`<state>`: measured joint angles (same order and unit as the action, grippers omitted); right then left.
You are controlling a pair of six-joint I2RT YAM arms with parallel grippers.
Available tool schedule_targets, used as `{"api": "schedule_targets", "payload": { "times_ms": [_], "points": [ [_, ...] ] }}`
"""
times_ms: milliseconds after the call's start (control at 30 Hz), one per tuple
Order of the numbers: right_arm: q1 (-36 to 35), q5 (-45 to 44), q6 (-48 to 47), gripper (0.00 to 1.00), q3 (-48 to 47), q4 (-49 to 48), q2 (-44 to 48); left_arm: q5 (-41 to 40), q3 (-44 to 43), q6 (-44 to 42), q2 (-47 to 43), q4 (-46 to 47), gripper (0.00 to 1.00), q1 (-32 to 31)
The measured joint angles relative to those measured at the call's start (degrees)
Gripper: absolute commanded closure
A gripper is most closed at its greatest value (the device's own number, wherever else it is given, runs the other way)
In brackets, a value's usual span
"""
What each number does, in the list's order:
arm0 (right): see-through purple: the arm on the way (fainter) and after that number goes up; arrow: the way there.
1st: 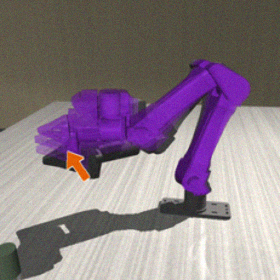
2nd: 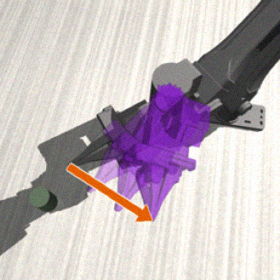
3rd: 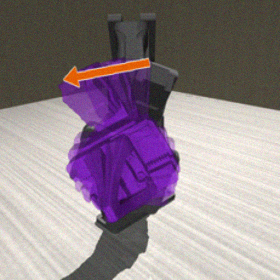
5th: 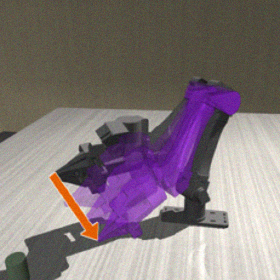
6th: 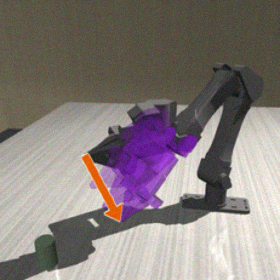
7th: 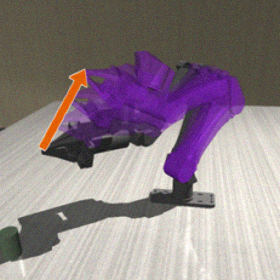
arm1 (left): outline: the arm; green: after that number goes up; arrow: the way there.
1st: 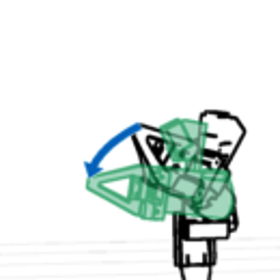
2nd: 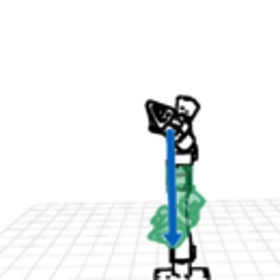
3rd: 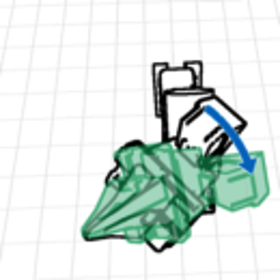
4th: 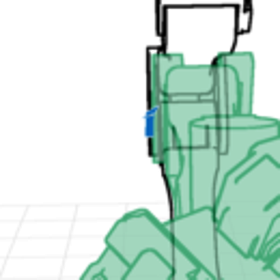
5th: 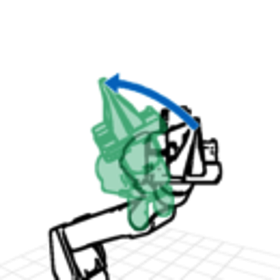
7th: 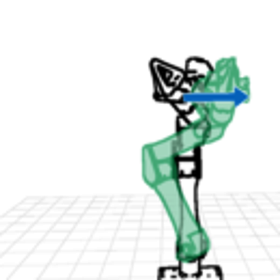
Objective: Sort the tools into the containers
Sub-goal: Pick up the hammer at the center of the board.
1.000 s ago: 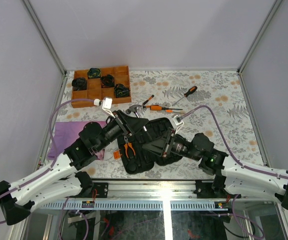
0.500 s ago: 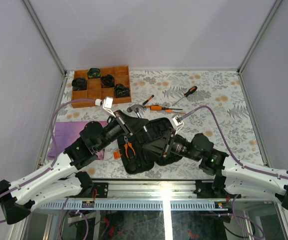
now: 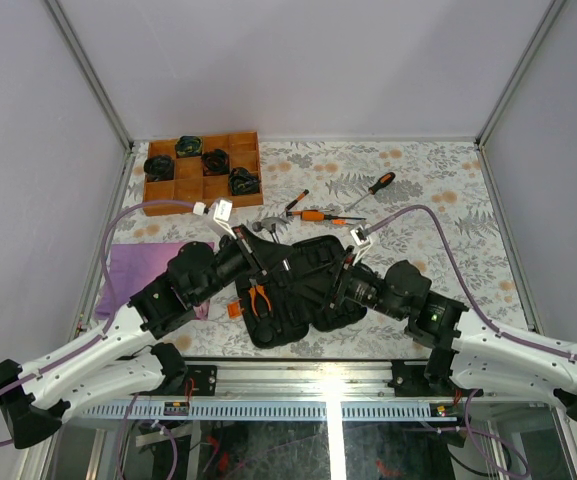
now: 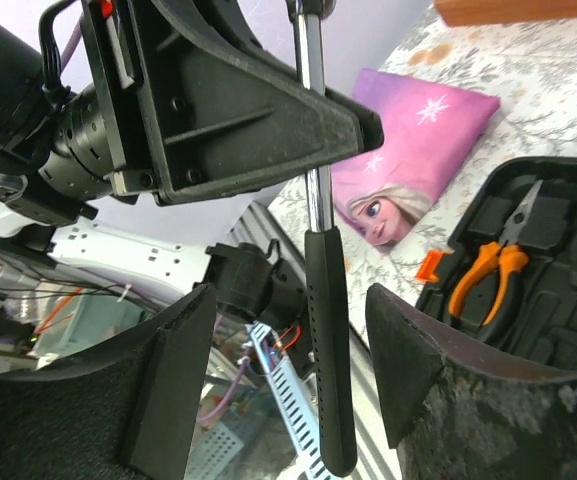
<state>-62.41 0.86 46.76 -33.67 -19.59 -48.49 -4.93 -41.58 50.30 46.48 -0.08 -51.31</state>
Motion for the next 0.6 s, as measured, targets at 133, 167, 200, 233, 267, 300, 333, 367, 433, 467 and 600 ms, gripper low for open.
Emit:
{"api": "schedule_targets", "payload": {
  "times_ms": [133, 167, 200, 233, 267, 300, 333, 367, 433, 467, 600],
  "points": [
    [0.0, -2.6, -3.0, 0.31, -2.1, 4.6, 0.6, -1.2, -0.1, -0.3, 0.0, -2.6, 1.0, 0.0],
    [0.0, -3.3, -3.6, 0.31, -2.5, 5.6, 0.6, -1.6, -0.2, -0.3, 0.0, -3.3, 1.0, 0.0],
    [0.0, -4.1, -4.4, 0.31, -3.0, 7.1, 0.6, -1.9, -0.3, -0.3, -0.1, -4.0, 1.0, 0.0],
    [0.0, -5.0, -5.1, 0.31, -3.5, 8.4, 0.6, -2.2, -0.3, -0.3, -0.2, -4.6, 1.0, 0.0],
    [0.0, -5.8, -5.8, 0.31, -3.8, 9.6, 0.5, -2.7, -0.4, -0.3, -0.2, -5.3, 1.0, 0.0],
    [0.0, -6.4, -6.4, 0.31, -4.2, 10.7, 0.5, -3.2, -0.5, -0.3, -0.2, -6.2, 1.0, 0.0],
    [0.0, -7.0, -6.9, 0.31, -4.5, 11.6, 0.3, -3.6, -0.6, -0.3, -0.2, -6.8, 1.0, 0.0],
    [0.0, -7.7, -7.4, 0.31, -4.9, 12.5, 0.0, -4.1, -0.7, -0.3, -0.2, -7.4, 1.0, 0.0],
    [0.0, -8.8, -8.4, 0.3, -5.8, 14.4, -1.0, -5.0, -0.7, -0.3, -0.2, -8.6, 1.0, 0.0],
    [-0.1, -9.4, -8.8, 0.29, -6.2, 14.9, -1.6, -5.5, -0.7, -0.3, -0.2, -9.3, 1.0, 0.0],
    [-2.4, -13.4, -10.4, 0.27, -8.1, 17.4, -4.3, -6.9, -0.7, -0.2, -0.2, -11.3, 1.0, 0.0]
  ]
}}
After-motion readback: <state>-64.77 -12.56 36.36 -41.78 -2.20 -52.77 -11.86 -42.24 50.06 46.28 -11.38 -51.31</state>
